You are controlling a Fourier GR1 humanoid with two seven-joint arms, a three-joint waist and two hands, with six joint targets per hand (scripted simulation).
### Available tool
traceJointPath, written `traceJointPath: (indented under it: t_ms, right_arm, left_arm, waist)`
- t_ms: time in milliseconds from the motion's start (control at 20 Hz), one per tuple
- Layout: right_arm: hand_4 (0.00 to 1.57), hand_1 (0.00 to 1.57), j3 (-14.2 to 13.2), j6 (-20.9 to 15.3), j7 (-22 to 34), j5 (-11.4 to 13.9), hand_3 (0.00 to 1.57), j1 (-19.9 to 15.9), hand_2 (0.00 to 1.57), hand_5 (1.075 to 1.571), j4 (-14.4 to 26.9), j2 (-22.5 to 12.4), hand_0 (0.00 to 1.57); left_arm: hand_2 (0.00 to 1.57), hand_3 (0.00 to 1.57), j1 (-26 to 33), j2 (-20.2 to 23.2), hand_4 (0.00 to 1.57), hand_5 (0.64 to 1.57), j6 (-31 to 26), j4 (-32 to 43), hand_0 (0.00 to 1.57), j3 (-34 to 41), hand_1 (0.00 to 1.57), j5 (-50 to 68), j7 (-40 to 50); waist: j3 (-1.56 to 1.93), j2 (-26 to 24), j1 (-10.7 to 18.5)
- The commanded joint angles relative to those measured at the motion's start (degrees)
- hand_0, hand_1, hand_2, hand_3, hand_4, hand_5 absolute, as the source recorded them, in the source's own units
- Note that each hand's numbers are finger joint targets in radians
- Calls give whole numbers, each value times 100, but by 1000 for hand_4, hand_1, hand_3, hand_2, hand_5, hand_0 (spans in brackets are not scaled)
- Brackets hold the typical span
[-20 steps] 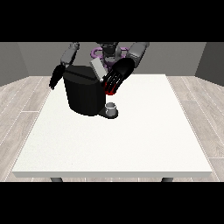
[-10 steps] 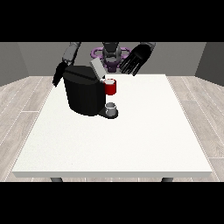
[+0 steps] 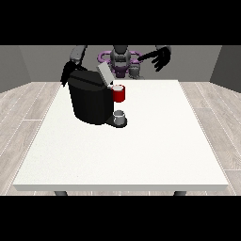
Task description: Insert the coffee pod into the coffee machine and close the lid
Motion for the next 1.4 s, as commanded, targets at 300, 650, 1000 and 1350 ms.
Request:
traceJointPath:
  t_ms: [300, 650, 1000, 1350]
  right_arm:
    - [0, 0, 285, 751, 38, -460, 0, 7, 0, 1571, -778, 168, 0]
    - [154, 0, 836, 900, 399, -28, 0, -400, 0, 1571, -1157, 50, 0]
    - [0, 0, 252, 1092, 753, -455, 0, -909, 0, 1571, -1322, -371, 0]
    - [83, 0, 40, 1007, 1099, -816, 0, -1771, 0, 1571, -717, -170, 0]
  left_arm:
    - [0, 0, 1657, -268, 389, 1571, -266, 22, 0, 185, 0, 475, -173]
    - [0, 0, 1716, -516, 368, 1571, -283, -379, 0, 156, 0, 977, 514]
    - [0, 0, 2422, -426, 394, 1571, -537, -1621, 0, -157, 0, 1285, 530]
    - [0, 0, 2317, -518, 356, 1571, -82, -2188, 0, -738, 0, 1573, 712]
  waist:
    - [8, -1050, 369]
    - [10, -1241, 533]
    - [11, -717, 665]
    - [11, -78, 845]
